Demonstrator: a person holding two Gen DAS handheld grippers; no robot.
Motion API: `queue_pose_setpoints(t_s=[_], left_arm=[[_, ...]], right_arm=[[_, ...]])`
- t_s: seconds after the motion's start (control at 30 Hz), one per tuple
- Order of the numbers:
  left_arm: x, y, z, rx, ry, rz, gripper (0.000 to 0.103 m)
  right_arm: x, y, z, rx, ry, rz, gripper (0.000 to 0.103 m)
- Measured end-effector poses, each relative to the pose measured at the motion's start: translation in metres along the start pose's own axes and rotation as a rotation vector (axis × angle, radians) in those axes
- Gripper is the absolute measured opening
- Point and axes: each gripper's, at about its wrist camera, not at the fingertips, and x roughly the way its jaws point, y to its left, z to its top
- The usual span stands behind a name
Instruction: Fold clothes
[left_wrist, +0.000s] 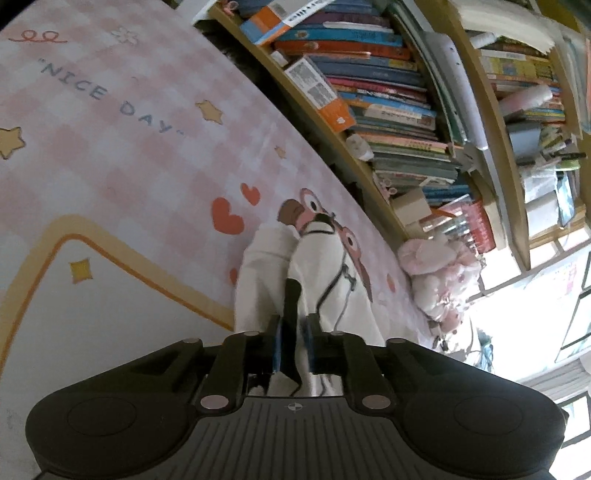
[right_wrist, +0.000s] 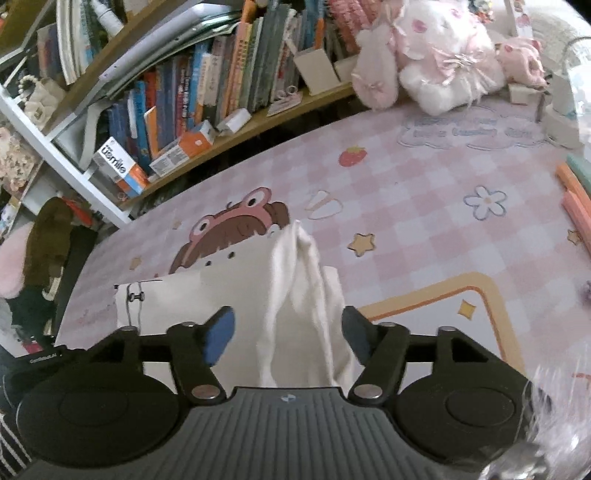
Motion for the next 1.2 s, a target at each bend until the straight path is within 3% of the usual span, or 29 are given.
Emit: queue_pose_setpoints(t_s=[0.13, 0.23, 0.3, 0.4, 0.47, 0.53, 0.63, 0.8, 1.0, 1.03, 1.13, 1.2], left_arm=[[-0.013, -0.018, -0.006, 0.091, -0.080, -0.016, 0.003], [-0.002, -0.009, -0.005, 0.057, -0.038, 0.067, 0.008], [0.000, -0.006, -0.003, 0.031, -0.027, 0.082, 0.012], [-0.012, -0.013, -0.002, 0.066, -0.053, 0.092, 0.034], [-0.023, -0.016, -0.003, 0.095, -0.077, 0.108, 0.067], [-0.031, -0.018, -0.006, 0.123, -0.084, 0.146, 0.076], [-0.030, -0.020, -0.012, 0.162, -0.040, 0.187, 0.081], [-0.009, -0.021, -0.018, 0.192, 0.055, 0.242, 0.081], [0.001, -0.017, -0.009, 0.147, 0.022, 0.224, 0.078], [0.002, -0.016, -0.008, 0.129, 0.021, 0.215, 0.074], [0.008, -0.012, -0.005, 0.081, 0.041, 0.190, 0.044], [0.010, -0.013, -0.006, 0.069, 0.039, 0.198, 0.038]], right_arm=[[0.005, -0.009, -0.002, 0.032, 0.029, -0.008, 0.069], [0.007, -0.014, -0.004, 0.047, 0.052, -0.002, 0.070], [0.009, -0.016, -0.004, 0.051, 0.066, 0.002, 0.070], [0.010, -0.018, -0.005, 0.052, 0.077, 0.006, 0.072], [0.010, -0.020, -0.005, 0.060, 0.089, 0.013, 0.073], [0.012, -0.024, -0.006, 0.075, 0.105, 0.022, 0.073], [0.016, -0.028, -0.008, 0.104, 0.131, 0.039, 0.073], [0.025, -0.028, -0.010, 0.125, 0.163, 0.057, 0.073], [0.034, -0.020, -0.009, 0.112, 0.176, 0.081, 0.068], [0.037, -0.017, -0.010, 0.101, 0.180, 0.082, 0.065], [0.043, -0.007, -0.009, 0.061, 0.183, 0.065, 0.052], [0.044, -0.002, -0.011, 0.036, 0.181, 0.055, 0.038]])
